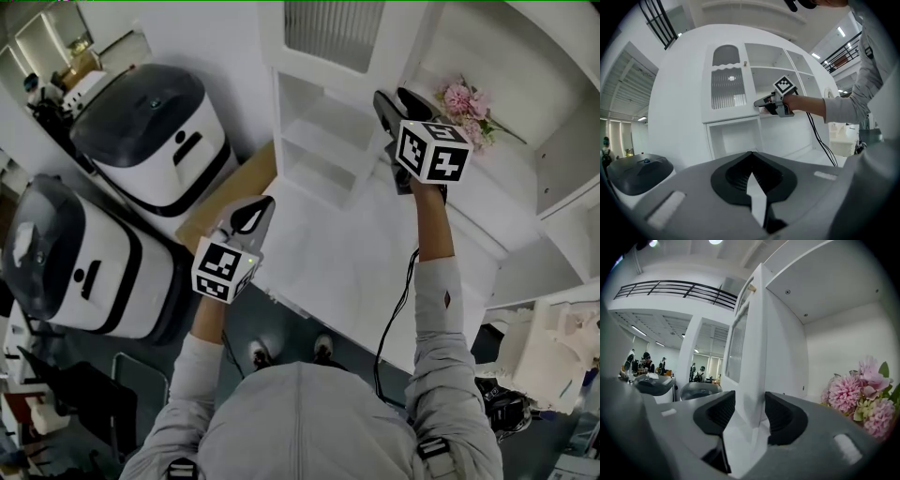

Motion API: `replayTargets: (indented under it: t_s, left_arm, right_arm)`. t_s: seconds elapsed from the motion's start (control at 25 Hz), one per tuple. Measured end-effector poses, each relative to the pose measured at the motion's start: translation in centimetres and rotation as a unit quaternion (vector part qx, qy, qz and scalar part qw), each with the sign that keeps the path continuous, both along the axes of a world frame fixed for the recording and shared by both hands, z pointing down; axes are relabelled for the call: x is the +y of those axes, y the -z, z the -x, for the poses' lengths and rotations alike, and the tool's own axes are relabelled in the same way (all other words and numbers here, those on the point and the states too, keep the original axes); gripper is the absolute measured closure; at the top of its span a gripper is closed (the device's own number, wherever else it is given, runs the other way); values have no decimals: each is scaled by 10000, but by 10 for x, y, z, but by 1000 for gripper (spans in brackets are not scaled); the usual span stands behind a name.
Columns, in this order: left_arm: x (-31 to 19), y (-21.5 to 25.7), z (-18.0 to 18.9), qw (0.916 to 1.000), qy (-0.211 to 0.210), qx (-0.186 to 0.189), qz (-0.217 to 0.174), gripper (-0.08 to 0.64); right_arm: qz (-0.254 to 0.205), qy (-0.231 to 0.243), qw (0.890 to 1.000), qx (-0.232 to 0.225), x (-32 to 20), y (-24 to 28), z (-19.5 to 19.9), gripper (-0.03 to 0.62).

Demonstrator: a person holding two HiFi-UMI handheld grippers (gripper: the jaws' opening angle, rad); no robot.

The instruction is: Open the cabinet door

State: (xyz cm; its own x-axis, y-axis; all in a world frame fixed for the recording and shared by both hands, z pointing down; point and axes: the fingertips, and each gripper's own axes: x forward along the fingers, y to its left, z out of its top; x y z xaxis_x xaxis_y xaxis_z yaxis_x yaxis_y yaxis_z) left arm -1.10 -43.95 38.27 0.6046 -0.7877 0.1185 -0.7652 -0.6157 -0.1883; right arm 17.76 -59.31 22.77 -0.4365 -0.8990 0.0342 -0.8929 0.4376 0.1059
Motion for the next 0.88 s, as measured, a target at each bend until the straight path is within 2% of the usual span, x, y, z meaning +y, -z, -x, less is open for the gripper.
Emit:
replayTargets:
  t_s: [0.16, 0.48, 0.88]
  left_arm:
    - [-4, -3, 2, 9999, -95, -30, 47, 541]
    - [-7, -10, 2, 9997, -209, -49, 134, 541]
    - [-3, -16, -3, 9993, -320, -60, 189, 541]
  right_arm:
    - [-62, -190, 9998, -41, -2, 0, -1, 390]
    - [-32, -284, 9996, -82, 2, 0, 3, 389]
    - [92, -196, 9993, -308, 5, 1, 6, 362]
